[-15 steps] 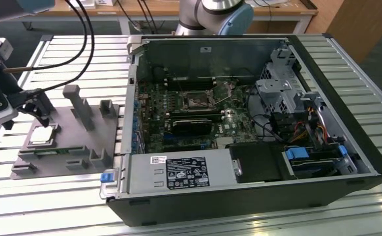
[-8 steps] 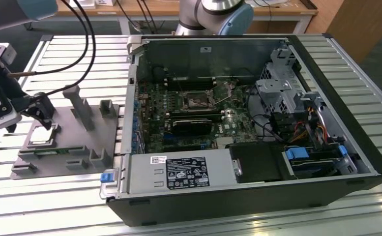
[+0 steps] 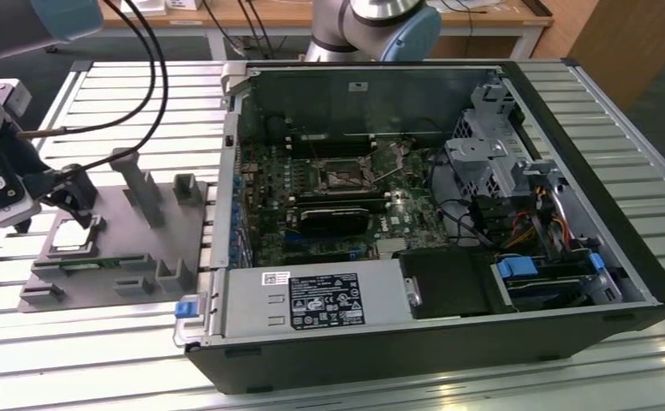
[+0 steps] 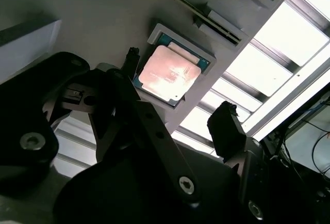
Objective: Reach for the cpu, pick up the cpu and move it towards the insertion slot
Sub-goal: 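Pick up the cpu and move it towards the insertion slot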
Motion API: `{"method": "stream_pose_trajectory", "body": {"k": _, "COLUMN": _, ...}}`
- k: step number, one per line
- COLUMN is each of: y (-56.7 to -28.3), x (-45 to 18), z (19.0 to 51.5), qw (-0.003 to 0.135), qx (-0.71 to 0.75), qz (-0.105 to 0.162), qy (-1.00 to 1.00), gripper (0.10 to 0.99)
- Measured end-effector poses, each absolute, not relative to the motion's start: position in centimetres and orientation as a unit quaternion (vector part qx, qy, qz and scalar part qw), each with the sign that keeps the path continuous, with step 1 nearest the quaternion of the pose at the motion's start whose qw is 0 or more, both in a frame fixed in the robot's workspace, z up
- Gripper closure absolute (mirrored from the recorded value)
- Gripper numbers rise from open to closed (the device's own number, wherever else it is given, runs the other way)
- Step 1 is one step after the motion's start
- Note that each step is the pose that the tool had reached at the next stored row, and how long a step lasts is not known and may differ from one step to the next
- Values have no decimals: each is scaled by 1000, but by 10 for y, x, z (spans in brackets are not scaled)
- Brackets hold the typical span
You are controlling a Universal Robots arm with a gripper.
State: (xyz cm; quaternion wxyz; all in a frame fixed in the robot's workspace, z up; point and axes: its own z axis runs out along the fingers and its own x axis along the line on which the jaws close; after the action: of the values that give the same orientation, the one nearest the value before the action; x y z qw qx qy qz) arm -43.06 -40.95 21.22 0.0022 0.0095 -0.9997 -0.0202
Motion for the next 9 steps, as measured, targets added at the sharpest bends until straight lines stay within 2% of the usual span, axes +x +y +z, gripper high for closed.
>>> {"method": "stream_pose_trajectory", "body": {"k": 9, "y": -410, "x": -429, "z": 202, "qw": 2, "qx": 9, "qz": -20, "qy": -1000, "gripper": 278}}
